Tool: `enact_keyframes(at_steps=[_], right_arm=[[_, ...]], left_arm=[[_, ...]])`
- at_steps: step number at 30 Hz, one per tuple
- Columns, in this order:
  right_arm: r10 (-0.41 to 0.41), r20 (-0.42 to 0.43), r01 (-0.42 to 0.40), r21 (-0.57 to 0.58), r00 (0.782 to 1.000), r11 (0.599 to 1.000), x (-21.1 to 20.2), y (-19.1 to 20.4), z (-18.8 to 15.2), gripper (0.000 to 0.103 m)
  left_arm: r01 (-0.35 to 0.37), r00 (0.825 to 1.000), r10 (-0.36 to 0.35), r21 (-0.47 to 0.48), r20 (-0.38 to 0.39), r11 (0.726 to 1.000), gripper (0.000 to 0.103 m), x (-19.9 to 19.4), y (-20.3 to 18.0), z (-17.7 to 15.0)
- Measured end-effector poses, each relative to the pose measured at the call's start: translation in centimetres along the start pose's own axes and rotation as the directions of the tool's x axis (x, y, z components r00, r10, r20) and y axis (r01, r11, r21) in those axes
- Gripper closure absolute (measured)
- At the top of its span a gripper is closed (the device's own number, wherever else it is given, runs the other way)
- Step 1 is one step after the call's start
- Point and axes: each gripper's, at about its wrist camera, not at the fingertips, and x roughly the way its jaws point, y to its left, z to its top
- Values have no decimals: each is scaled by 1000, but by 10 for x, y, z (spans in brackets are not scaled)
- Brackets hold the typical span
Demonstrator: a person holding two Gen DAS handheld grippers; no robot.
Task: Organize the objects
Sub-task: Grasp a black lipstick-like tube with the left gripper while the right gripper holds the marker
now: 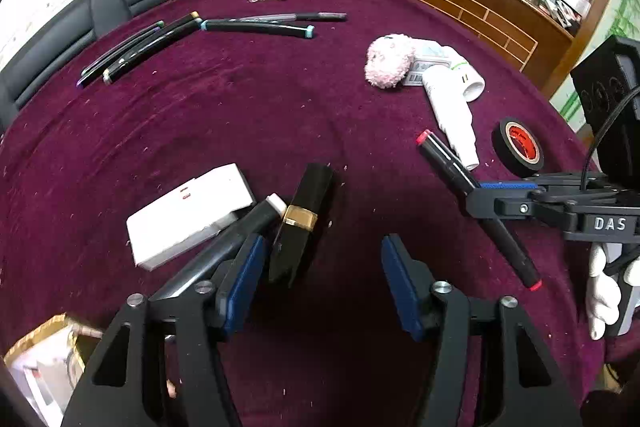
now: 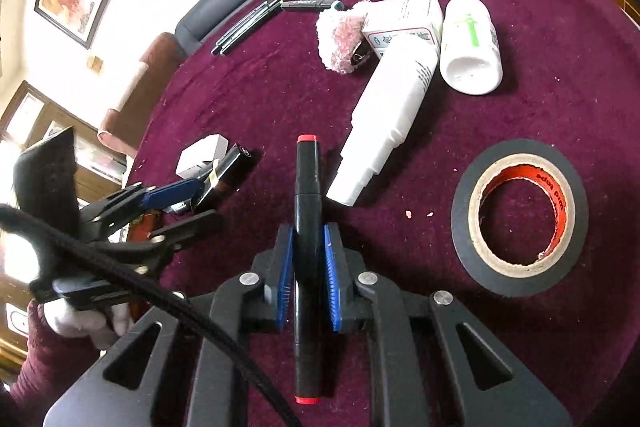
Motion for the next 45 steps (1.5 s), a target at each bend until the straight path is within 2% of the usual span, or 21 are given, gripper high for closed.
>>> enact_keyframes(at_steps=[2,5,8,10,19,20,21,22,23,26,32,38,45], right_arm=[[7,0,-7,4,1000,1000,0,-1,0,91],[16,3,-16,14,1000,1000,1,-2,0,91],[10,6,-10,9,1000,1000,1,-1,-1,91],[5,8,-5,3,1000,1000,1,-1,-2,91],[0,18,0,-8,1000,1000,2,-1,-2,91],[-4,22,4,-13,1000,1000,2,0,-2,91],[-5,26,6,-17,1000,1000,2,0,-3,91],[-7,30,8,-20,1000,1000,2,0,-3,91],[-9,34,10,-23,999,1000,2,0,-3,91],[-29,46,31,-37,999,999,3,4,-3,91],[-166,53,172,-139,985,975,6,27,-8,90],[-90,24,92,-85,996,992,0,28,-17,91],[72,1,-72,-58,997,996,-11,58,-34,90]], left_arm=[[26,999,-26,-2,-23,1000,72,7,-2,1],[71,997,-71,-13,-13,997,76,7,-6,0],[47,999,-47,-8,-10,999,76,5,-11,-5],[51,999,-52,-40,-11,998,76,6,-8,-1],[-57,998,58,-41,22,998,75,18,-18,16],[-57,998,59,-51,24,997,81,16,-18,15],[-46,998,48,-61,29,997,88,15,-19,12],[-44,998,46,-69,34,997,89,12,-20,8],[-56,997,59,-77,40,995,89,7,-21,2],[-13,998,21,-131,60,991,89,-7,-17,-13],[61,987,-23,-239,157,969,89,-56,-10,-55],[120,966,-45,-292,254,949,89,-109,-5,-94],[171,933,-30,-366,360,915,89,-162,19,-141]])
